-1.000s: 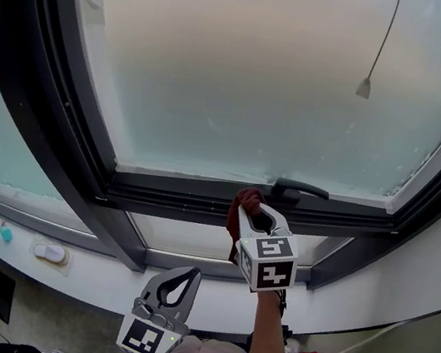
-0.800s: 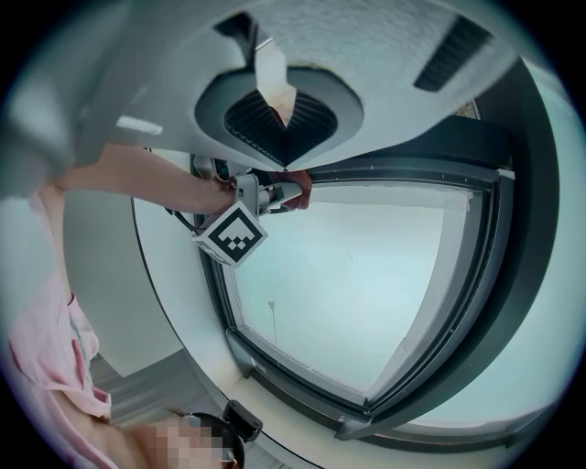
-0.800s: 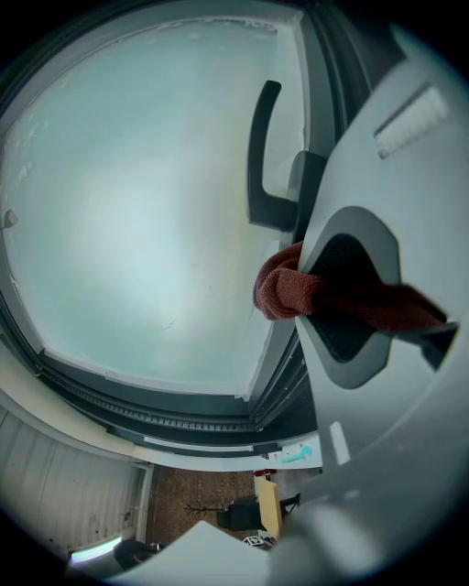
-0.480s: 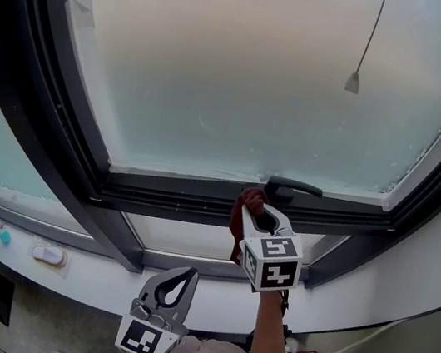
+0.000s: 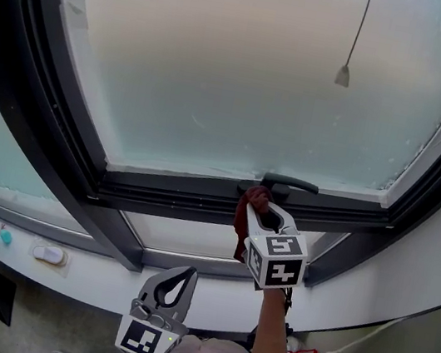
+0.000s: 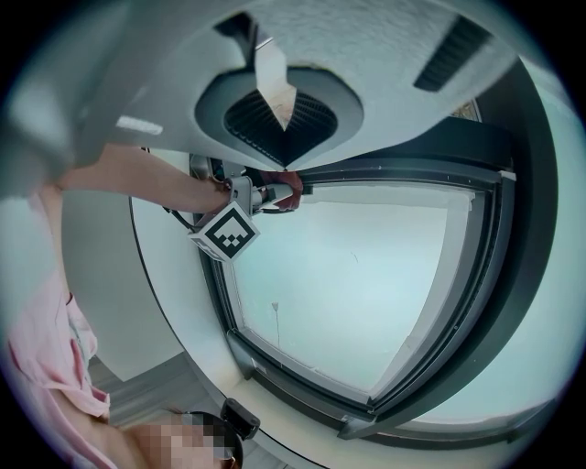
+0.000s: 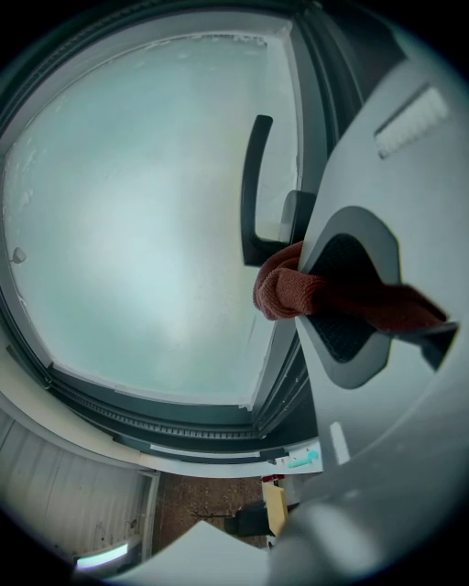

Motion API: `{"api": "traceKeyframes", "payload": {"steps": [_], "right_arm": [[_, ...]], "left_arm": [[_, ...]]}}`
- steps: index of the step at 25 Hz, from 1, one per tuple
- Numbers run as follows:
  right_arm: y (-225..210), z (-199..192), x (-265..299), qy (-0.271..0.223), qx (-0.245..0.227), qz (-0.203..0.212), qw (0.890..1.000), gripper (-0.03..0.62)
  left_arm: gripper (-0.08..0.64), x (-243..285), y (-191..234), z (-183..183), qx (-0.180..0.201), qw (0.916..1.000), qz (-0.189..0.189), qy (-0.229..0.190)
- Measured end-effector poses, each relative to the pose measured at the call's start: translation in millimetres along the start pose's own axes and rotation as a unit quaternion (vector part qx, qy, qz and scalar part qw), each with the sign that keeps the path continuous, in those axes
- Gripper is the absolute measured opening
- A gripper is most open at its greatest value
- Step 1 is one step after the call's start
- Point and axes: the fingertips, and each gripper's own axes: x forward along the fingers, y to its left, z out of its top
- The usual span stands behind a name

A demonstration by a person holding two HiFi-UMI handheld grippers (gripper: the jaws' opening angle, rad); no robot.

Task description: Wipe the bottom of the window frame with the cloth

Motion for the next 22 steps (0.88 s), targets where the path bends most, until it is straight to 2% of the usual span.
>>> {"api": "traceKeyframes", "payload": {"steps": [12,22], "right_arm": [[-25,-5,-11,-0.009,0.014,-0.014,1.000,0.066],[-24,-3,-11,-0.012,-0.016,-0.036,0.999,0.066]], "left_arm": [[-0.002,-3,-12,-3,-0.006,0.9999,0.006,-0.010],[0.000,-14,-7,-3,-0.006,0.9997,0.013,-0.018]]}}
